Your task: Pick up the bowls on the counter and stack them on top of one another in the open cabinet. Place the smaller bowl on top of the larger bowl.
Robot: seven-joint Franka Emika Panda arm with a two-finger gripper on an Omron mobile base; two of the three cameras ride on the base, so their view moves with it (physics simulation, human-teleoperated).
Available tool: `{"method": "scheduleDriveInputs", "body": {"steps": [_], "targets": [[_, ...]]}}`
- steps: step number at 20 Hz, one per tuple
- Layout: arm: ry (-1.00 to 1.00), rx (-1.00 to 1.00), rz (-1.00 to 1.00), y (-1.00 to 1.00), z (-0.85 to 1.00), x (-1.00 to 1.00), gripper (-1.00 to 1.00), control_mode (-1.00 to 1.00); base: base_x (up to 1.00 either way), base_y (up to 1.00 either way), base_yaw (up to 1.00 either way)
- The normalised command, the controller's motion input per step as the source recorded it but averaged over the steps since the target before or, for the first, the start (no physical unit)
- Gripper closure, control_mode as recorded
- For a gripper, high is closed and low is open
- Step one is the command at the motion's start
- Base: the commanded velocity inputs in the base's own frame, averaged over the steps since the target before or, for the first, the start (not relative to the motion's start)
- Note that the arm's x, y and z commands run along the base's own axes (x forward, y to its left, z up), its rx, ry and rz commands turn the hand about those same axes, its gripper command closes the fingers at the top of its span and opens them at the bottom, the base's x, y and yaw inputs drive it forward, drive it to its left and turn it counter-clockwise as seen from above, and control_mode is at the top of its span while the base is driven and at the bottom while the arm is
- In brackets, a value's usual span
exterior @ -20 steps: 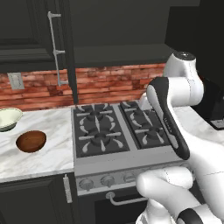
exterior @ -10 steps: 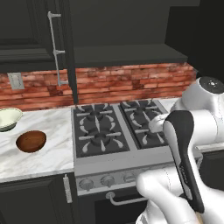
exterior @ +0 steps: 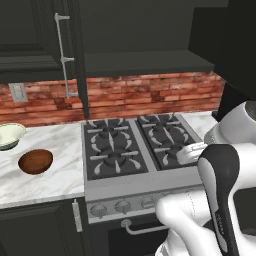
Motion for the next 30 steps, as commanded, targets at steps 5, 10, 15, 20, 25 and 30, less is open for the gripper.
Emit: {"method": "scheduleDriveInputs", "body": {"steps": [5, 10, 15, 20, 25, 30], "targets": [[0.00, 0.00, 0.00, 0.00, 0.00, 0.00, -1.00, 1.00, -0.12, 0.00, 0.00], [0.00, 0.00, 0.00, 0.00, 0.00, 0.00, -1.00, 1.00, -0.52, 0.02, 0.00], [0.00, 0.00, 0.00, 0.00, 0.00, 0.00, -1.00, 1.00, -0.40, 0.26, 0.02], [0.00, 0.00, 0.00, 0.00, 0.00, 0.00, -1.00, 1.00, -0.21, 0.61, 0.01], [0.00, 0.00, 0.00, 0.00, 0.00, 0.00, -1.00, 1.00, -0.16, 0.83, 0.00], [0.00, 0.00, 0.00, 0.00, 0.00, 0.00, -1.00, 1.00, -0.20, 0.86, 0.00]]}}
